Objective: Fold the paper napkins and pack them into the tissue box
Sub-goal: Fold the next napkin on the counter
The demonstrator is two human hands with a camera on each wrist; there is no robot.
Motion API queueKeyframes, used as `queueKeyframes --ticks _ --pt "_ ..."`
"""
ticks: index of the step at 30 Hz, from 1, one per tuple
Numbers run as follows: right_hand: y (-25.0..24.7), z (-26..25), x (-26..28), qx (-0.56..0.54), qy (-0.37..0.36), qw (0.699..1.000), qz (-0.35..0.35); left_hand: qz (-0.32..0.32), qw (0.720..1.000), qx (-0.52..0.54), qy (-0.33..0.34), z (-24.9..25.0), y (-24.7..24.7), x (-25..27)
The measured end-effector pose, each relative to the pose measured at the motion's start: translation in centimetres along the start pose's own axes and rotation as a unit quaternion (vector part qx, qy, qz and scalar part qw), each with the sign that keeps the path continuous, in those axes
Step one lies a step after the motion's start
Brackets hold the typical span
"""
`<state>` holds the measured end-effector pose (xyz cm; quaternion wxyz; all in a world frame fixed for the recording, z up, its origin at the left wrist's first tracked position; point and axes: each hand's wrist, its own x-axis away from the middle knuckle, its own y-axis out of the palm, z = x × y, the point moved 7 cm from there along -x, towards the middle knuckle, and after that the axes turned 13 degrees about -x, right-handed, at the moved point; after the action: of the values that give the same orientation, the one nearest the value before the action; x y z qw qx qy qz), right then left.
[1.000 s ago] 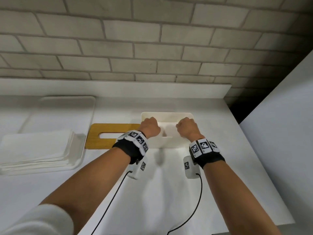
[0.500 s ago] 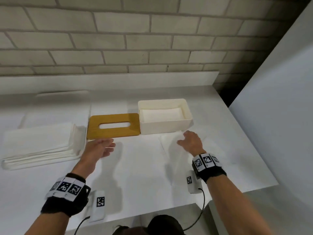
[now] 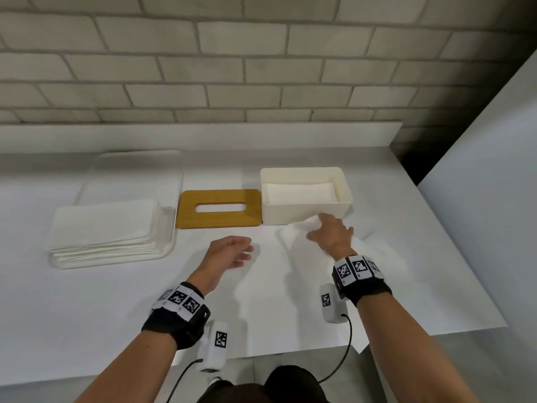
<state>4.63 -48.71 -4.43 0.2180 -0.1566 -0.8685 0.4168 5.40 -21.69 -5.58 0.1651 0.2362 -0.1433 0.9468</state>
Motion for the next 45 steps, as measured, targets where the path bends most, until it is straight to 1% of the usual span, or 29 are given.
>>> queueKeyframes --ticks 2,4,7,9,10,13,14,15,16,17,18,19,20,21,22,23,24,25,30,33,38,41,45 --pt "-0.9 -1.6 0.9 -0.126 -0.065 0.99 -0.001 0.002 0.999 0.012 0.03 0.9 0.6 0.1" --pt "-1.8 -3.3 2.1 -0.249 -0.109 0.962 -0.004 -0.014 0.998 0.031 0.06 1.7 1.8 0.2" --pt "-2.8 -5.5 3.4 -0.372 -0.137 0.918 -0.016 -0.054 0.992 0.024 0.11 3.2 3.8 0.0" --pt "-3.2 -6.7 3.9 -0.438 -0.136 0.888 -0.031 -0.071 0.988 0.02 0.137 4.2 4.8 0.1" --pt "-3.2 -7.1 4.2 -0.47 -0.129 0.872 -0.042 -0.069 0.987 0.027 0.144 4.7 5.1 0.2" --pt "-2.8 -8.4 4.8 -0.566 -0.106 0.813 -0.087 -0.036 0.987 0.064 0.139 5.7 4.9 0.3" --pt "-2.5 -8.6 4.7 -0.585 -0.098 0.8 -0.095 -0.017 0.989 0.062 0.134 5.9 4.5 0.2" --pt "-2.4 -8.3 4.4 -0.592 -0.087 0.796 -0.095 0.001 0.99 0.053 0.128 5.9 4.2 0.0" --pt "-2.4 -7.5 4.1 -0.584 -0.075 0.804 -0.085 0.014 0.992 0.045 0.119 5.7 3.8 -0.4" --pt "-2.6 -6.3 3.7 -0.56 -0.063 0.823 -0.068 0.02 0.993 0.045 0.104 5.4 3.4 -0.8" --pt "-2.9 -4.5 3.1 -0.51 -0.052 0.857 -0.046 0.019 0.994 0.055 0.088 4.9 3.0 -1.0" --pt "-3.4 -2.4 2.4 -0.422 -0.04 0.906 -0.02 0.015 0.994 0.073 0.075 4.4 2.6 -1.2" --pt "-3.9 -0.1 1.8 -0.289 -0.024 0.957 -0.001 0.01 0.994 0.092 0.065 3.8 2.2 -1.3" --pt "-4.3 2.2 1.2 -0.13 0.0 0.992 0.003 0.009 0.992 0.109 0.059 3.3 1.7 -1.3" --pt "-4.5 4.4 0.8 0.005 0.03 1.0 -0.006 0.011 0.991 0.118 0.056 2.9 1.2 -1.4" --pt "-4.7 6.3 0.7 0.094 0.061 0.993 -0.021 0.013 0.991 0.123 0.055 2.4 0.8 -1.4" --pt "-4.8 7.7 0.6 0.143 0.083 0.986 -0.036 0.014 0.991 0.124 0.052 2.1 0.5 -1.5" --pt "-4.8 8.5 0.6 0.162 0.095 0.981 -0.048 0.014 0.991 0.124 0.047 1.9 0.4 -1.4" --pt "-4.6 9.0 -0.3 0.178 0.095 0.977 -0.069 0.012 0.993 0.117 0.033 1.5 0.4 -0.9" --pt "-4.6 8.2 -0.4 0.198 0.074 0.975 -0.072 0.004 0.994 0.106 0.029 1.2 0.8 -0.7" --pt "-4.8 7.4 -0.3 0.185 0.024 0.98 -0.069 0.003 0.996 0.089 0.024 0.7 0.9 -0.5" --pt "-5.2 6.3 0.1 0.171 -0.021 0.984 -0.044 0.006 0.996 0.087 0.023 0.5 0.8 -0.4" --pt "-5.8 5.3 0.6 0.094 -0.037 0.993 -0.056 0.006 0.997 0.072 0.024 0.5 0.8 -0.4"
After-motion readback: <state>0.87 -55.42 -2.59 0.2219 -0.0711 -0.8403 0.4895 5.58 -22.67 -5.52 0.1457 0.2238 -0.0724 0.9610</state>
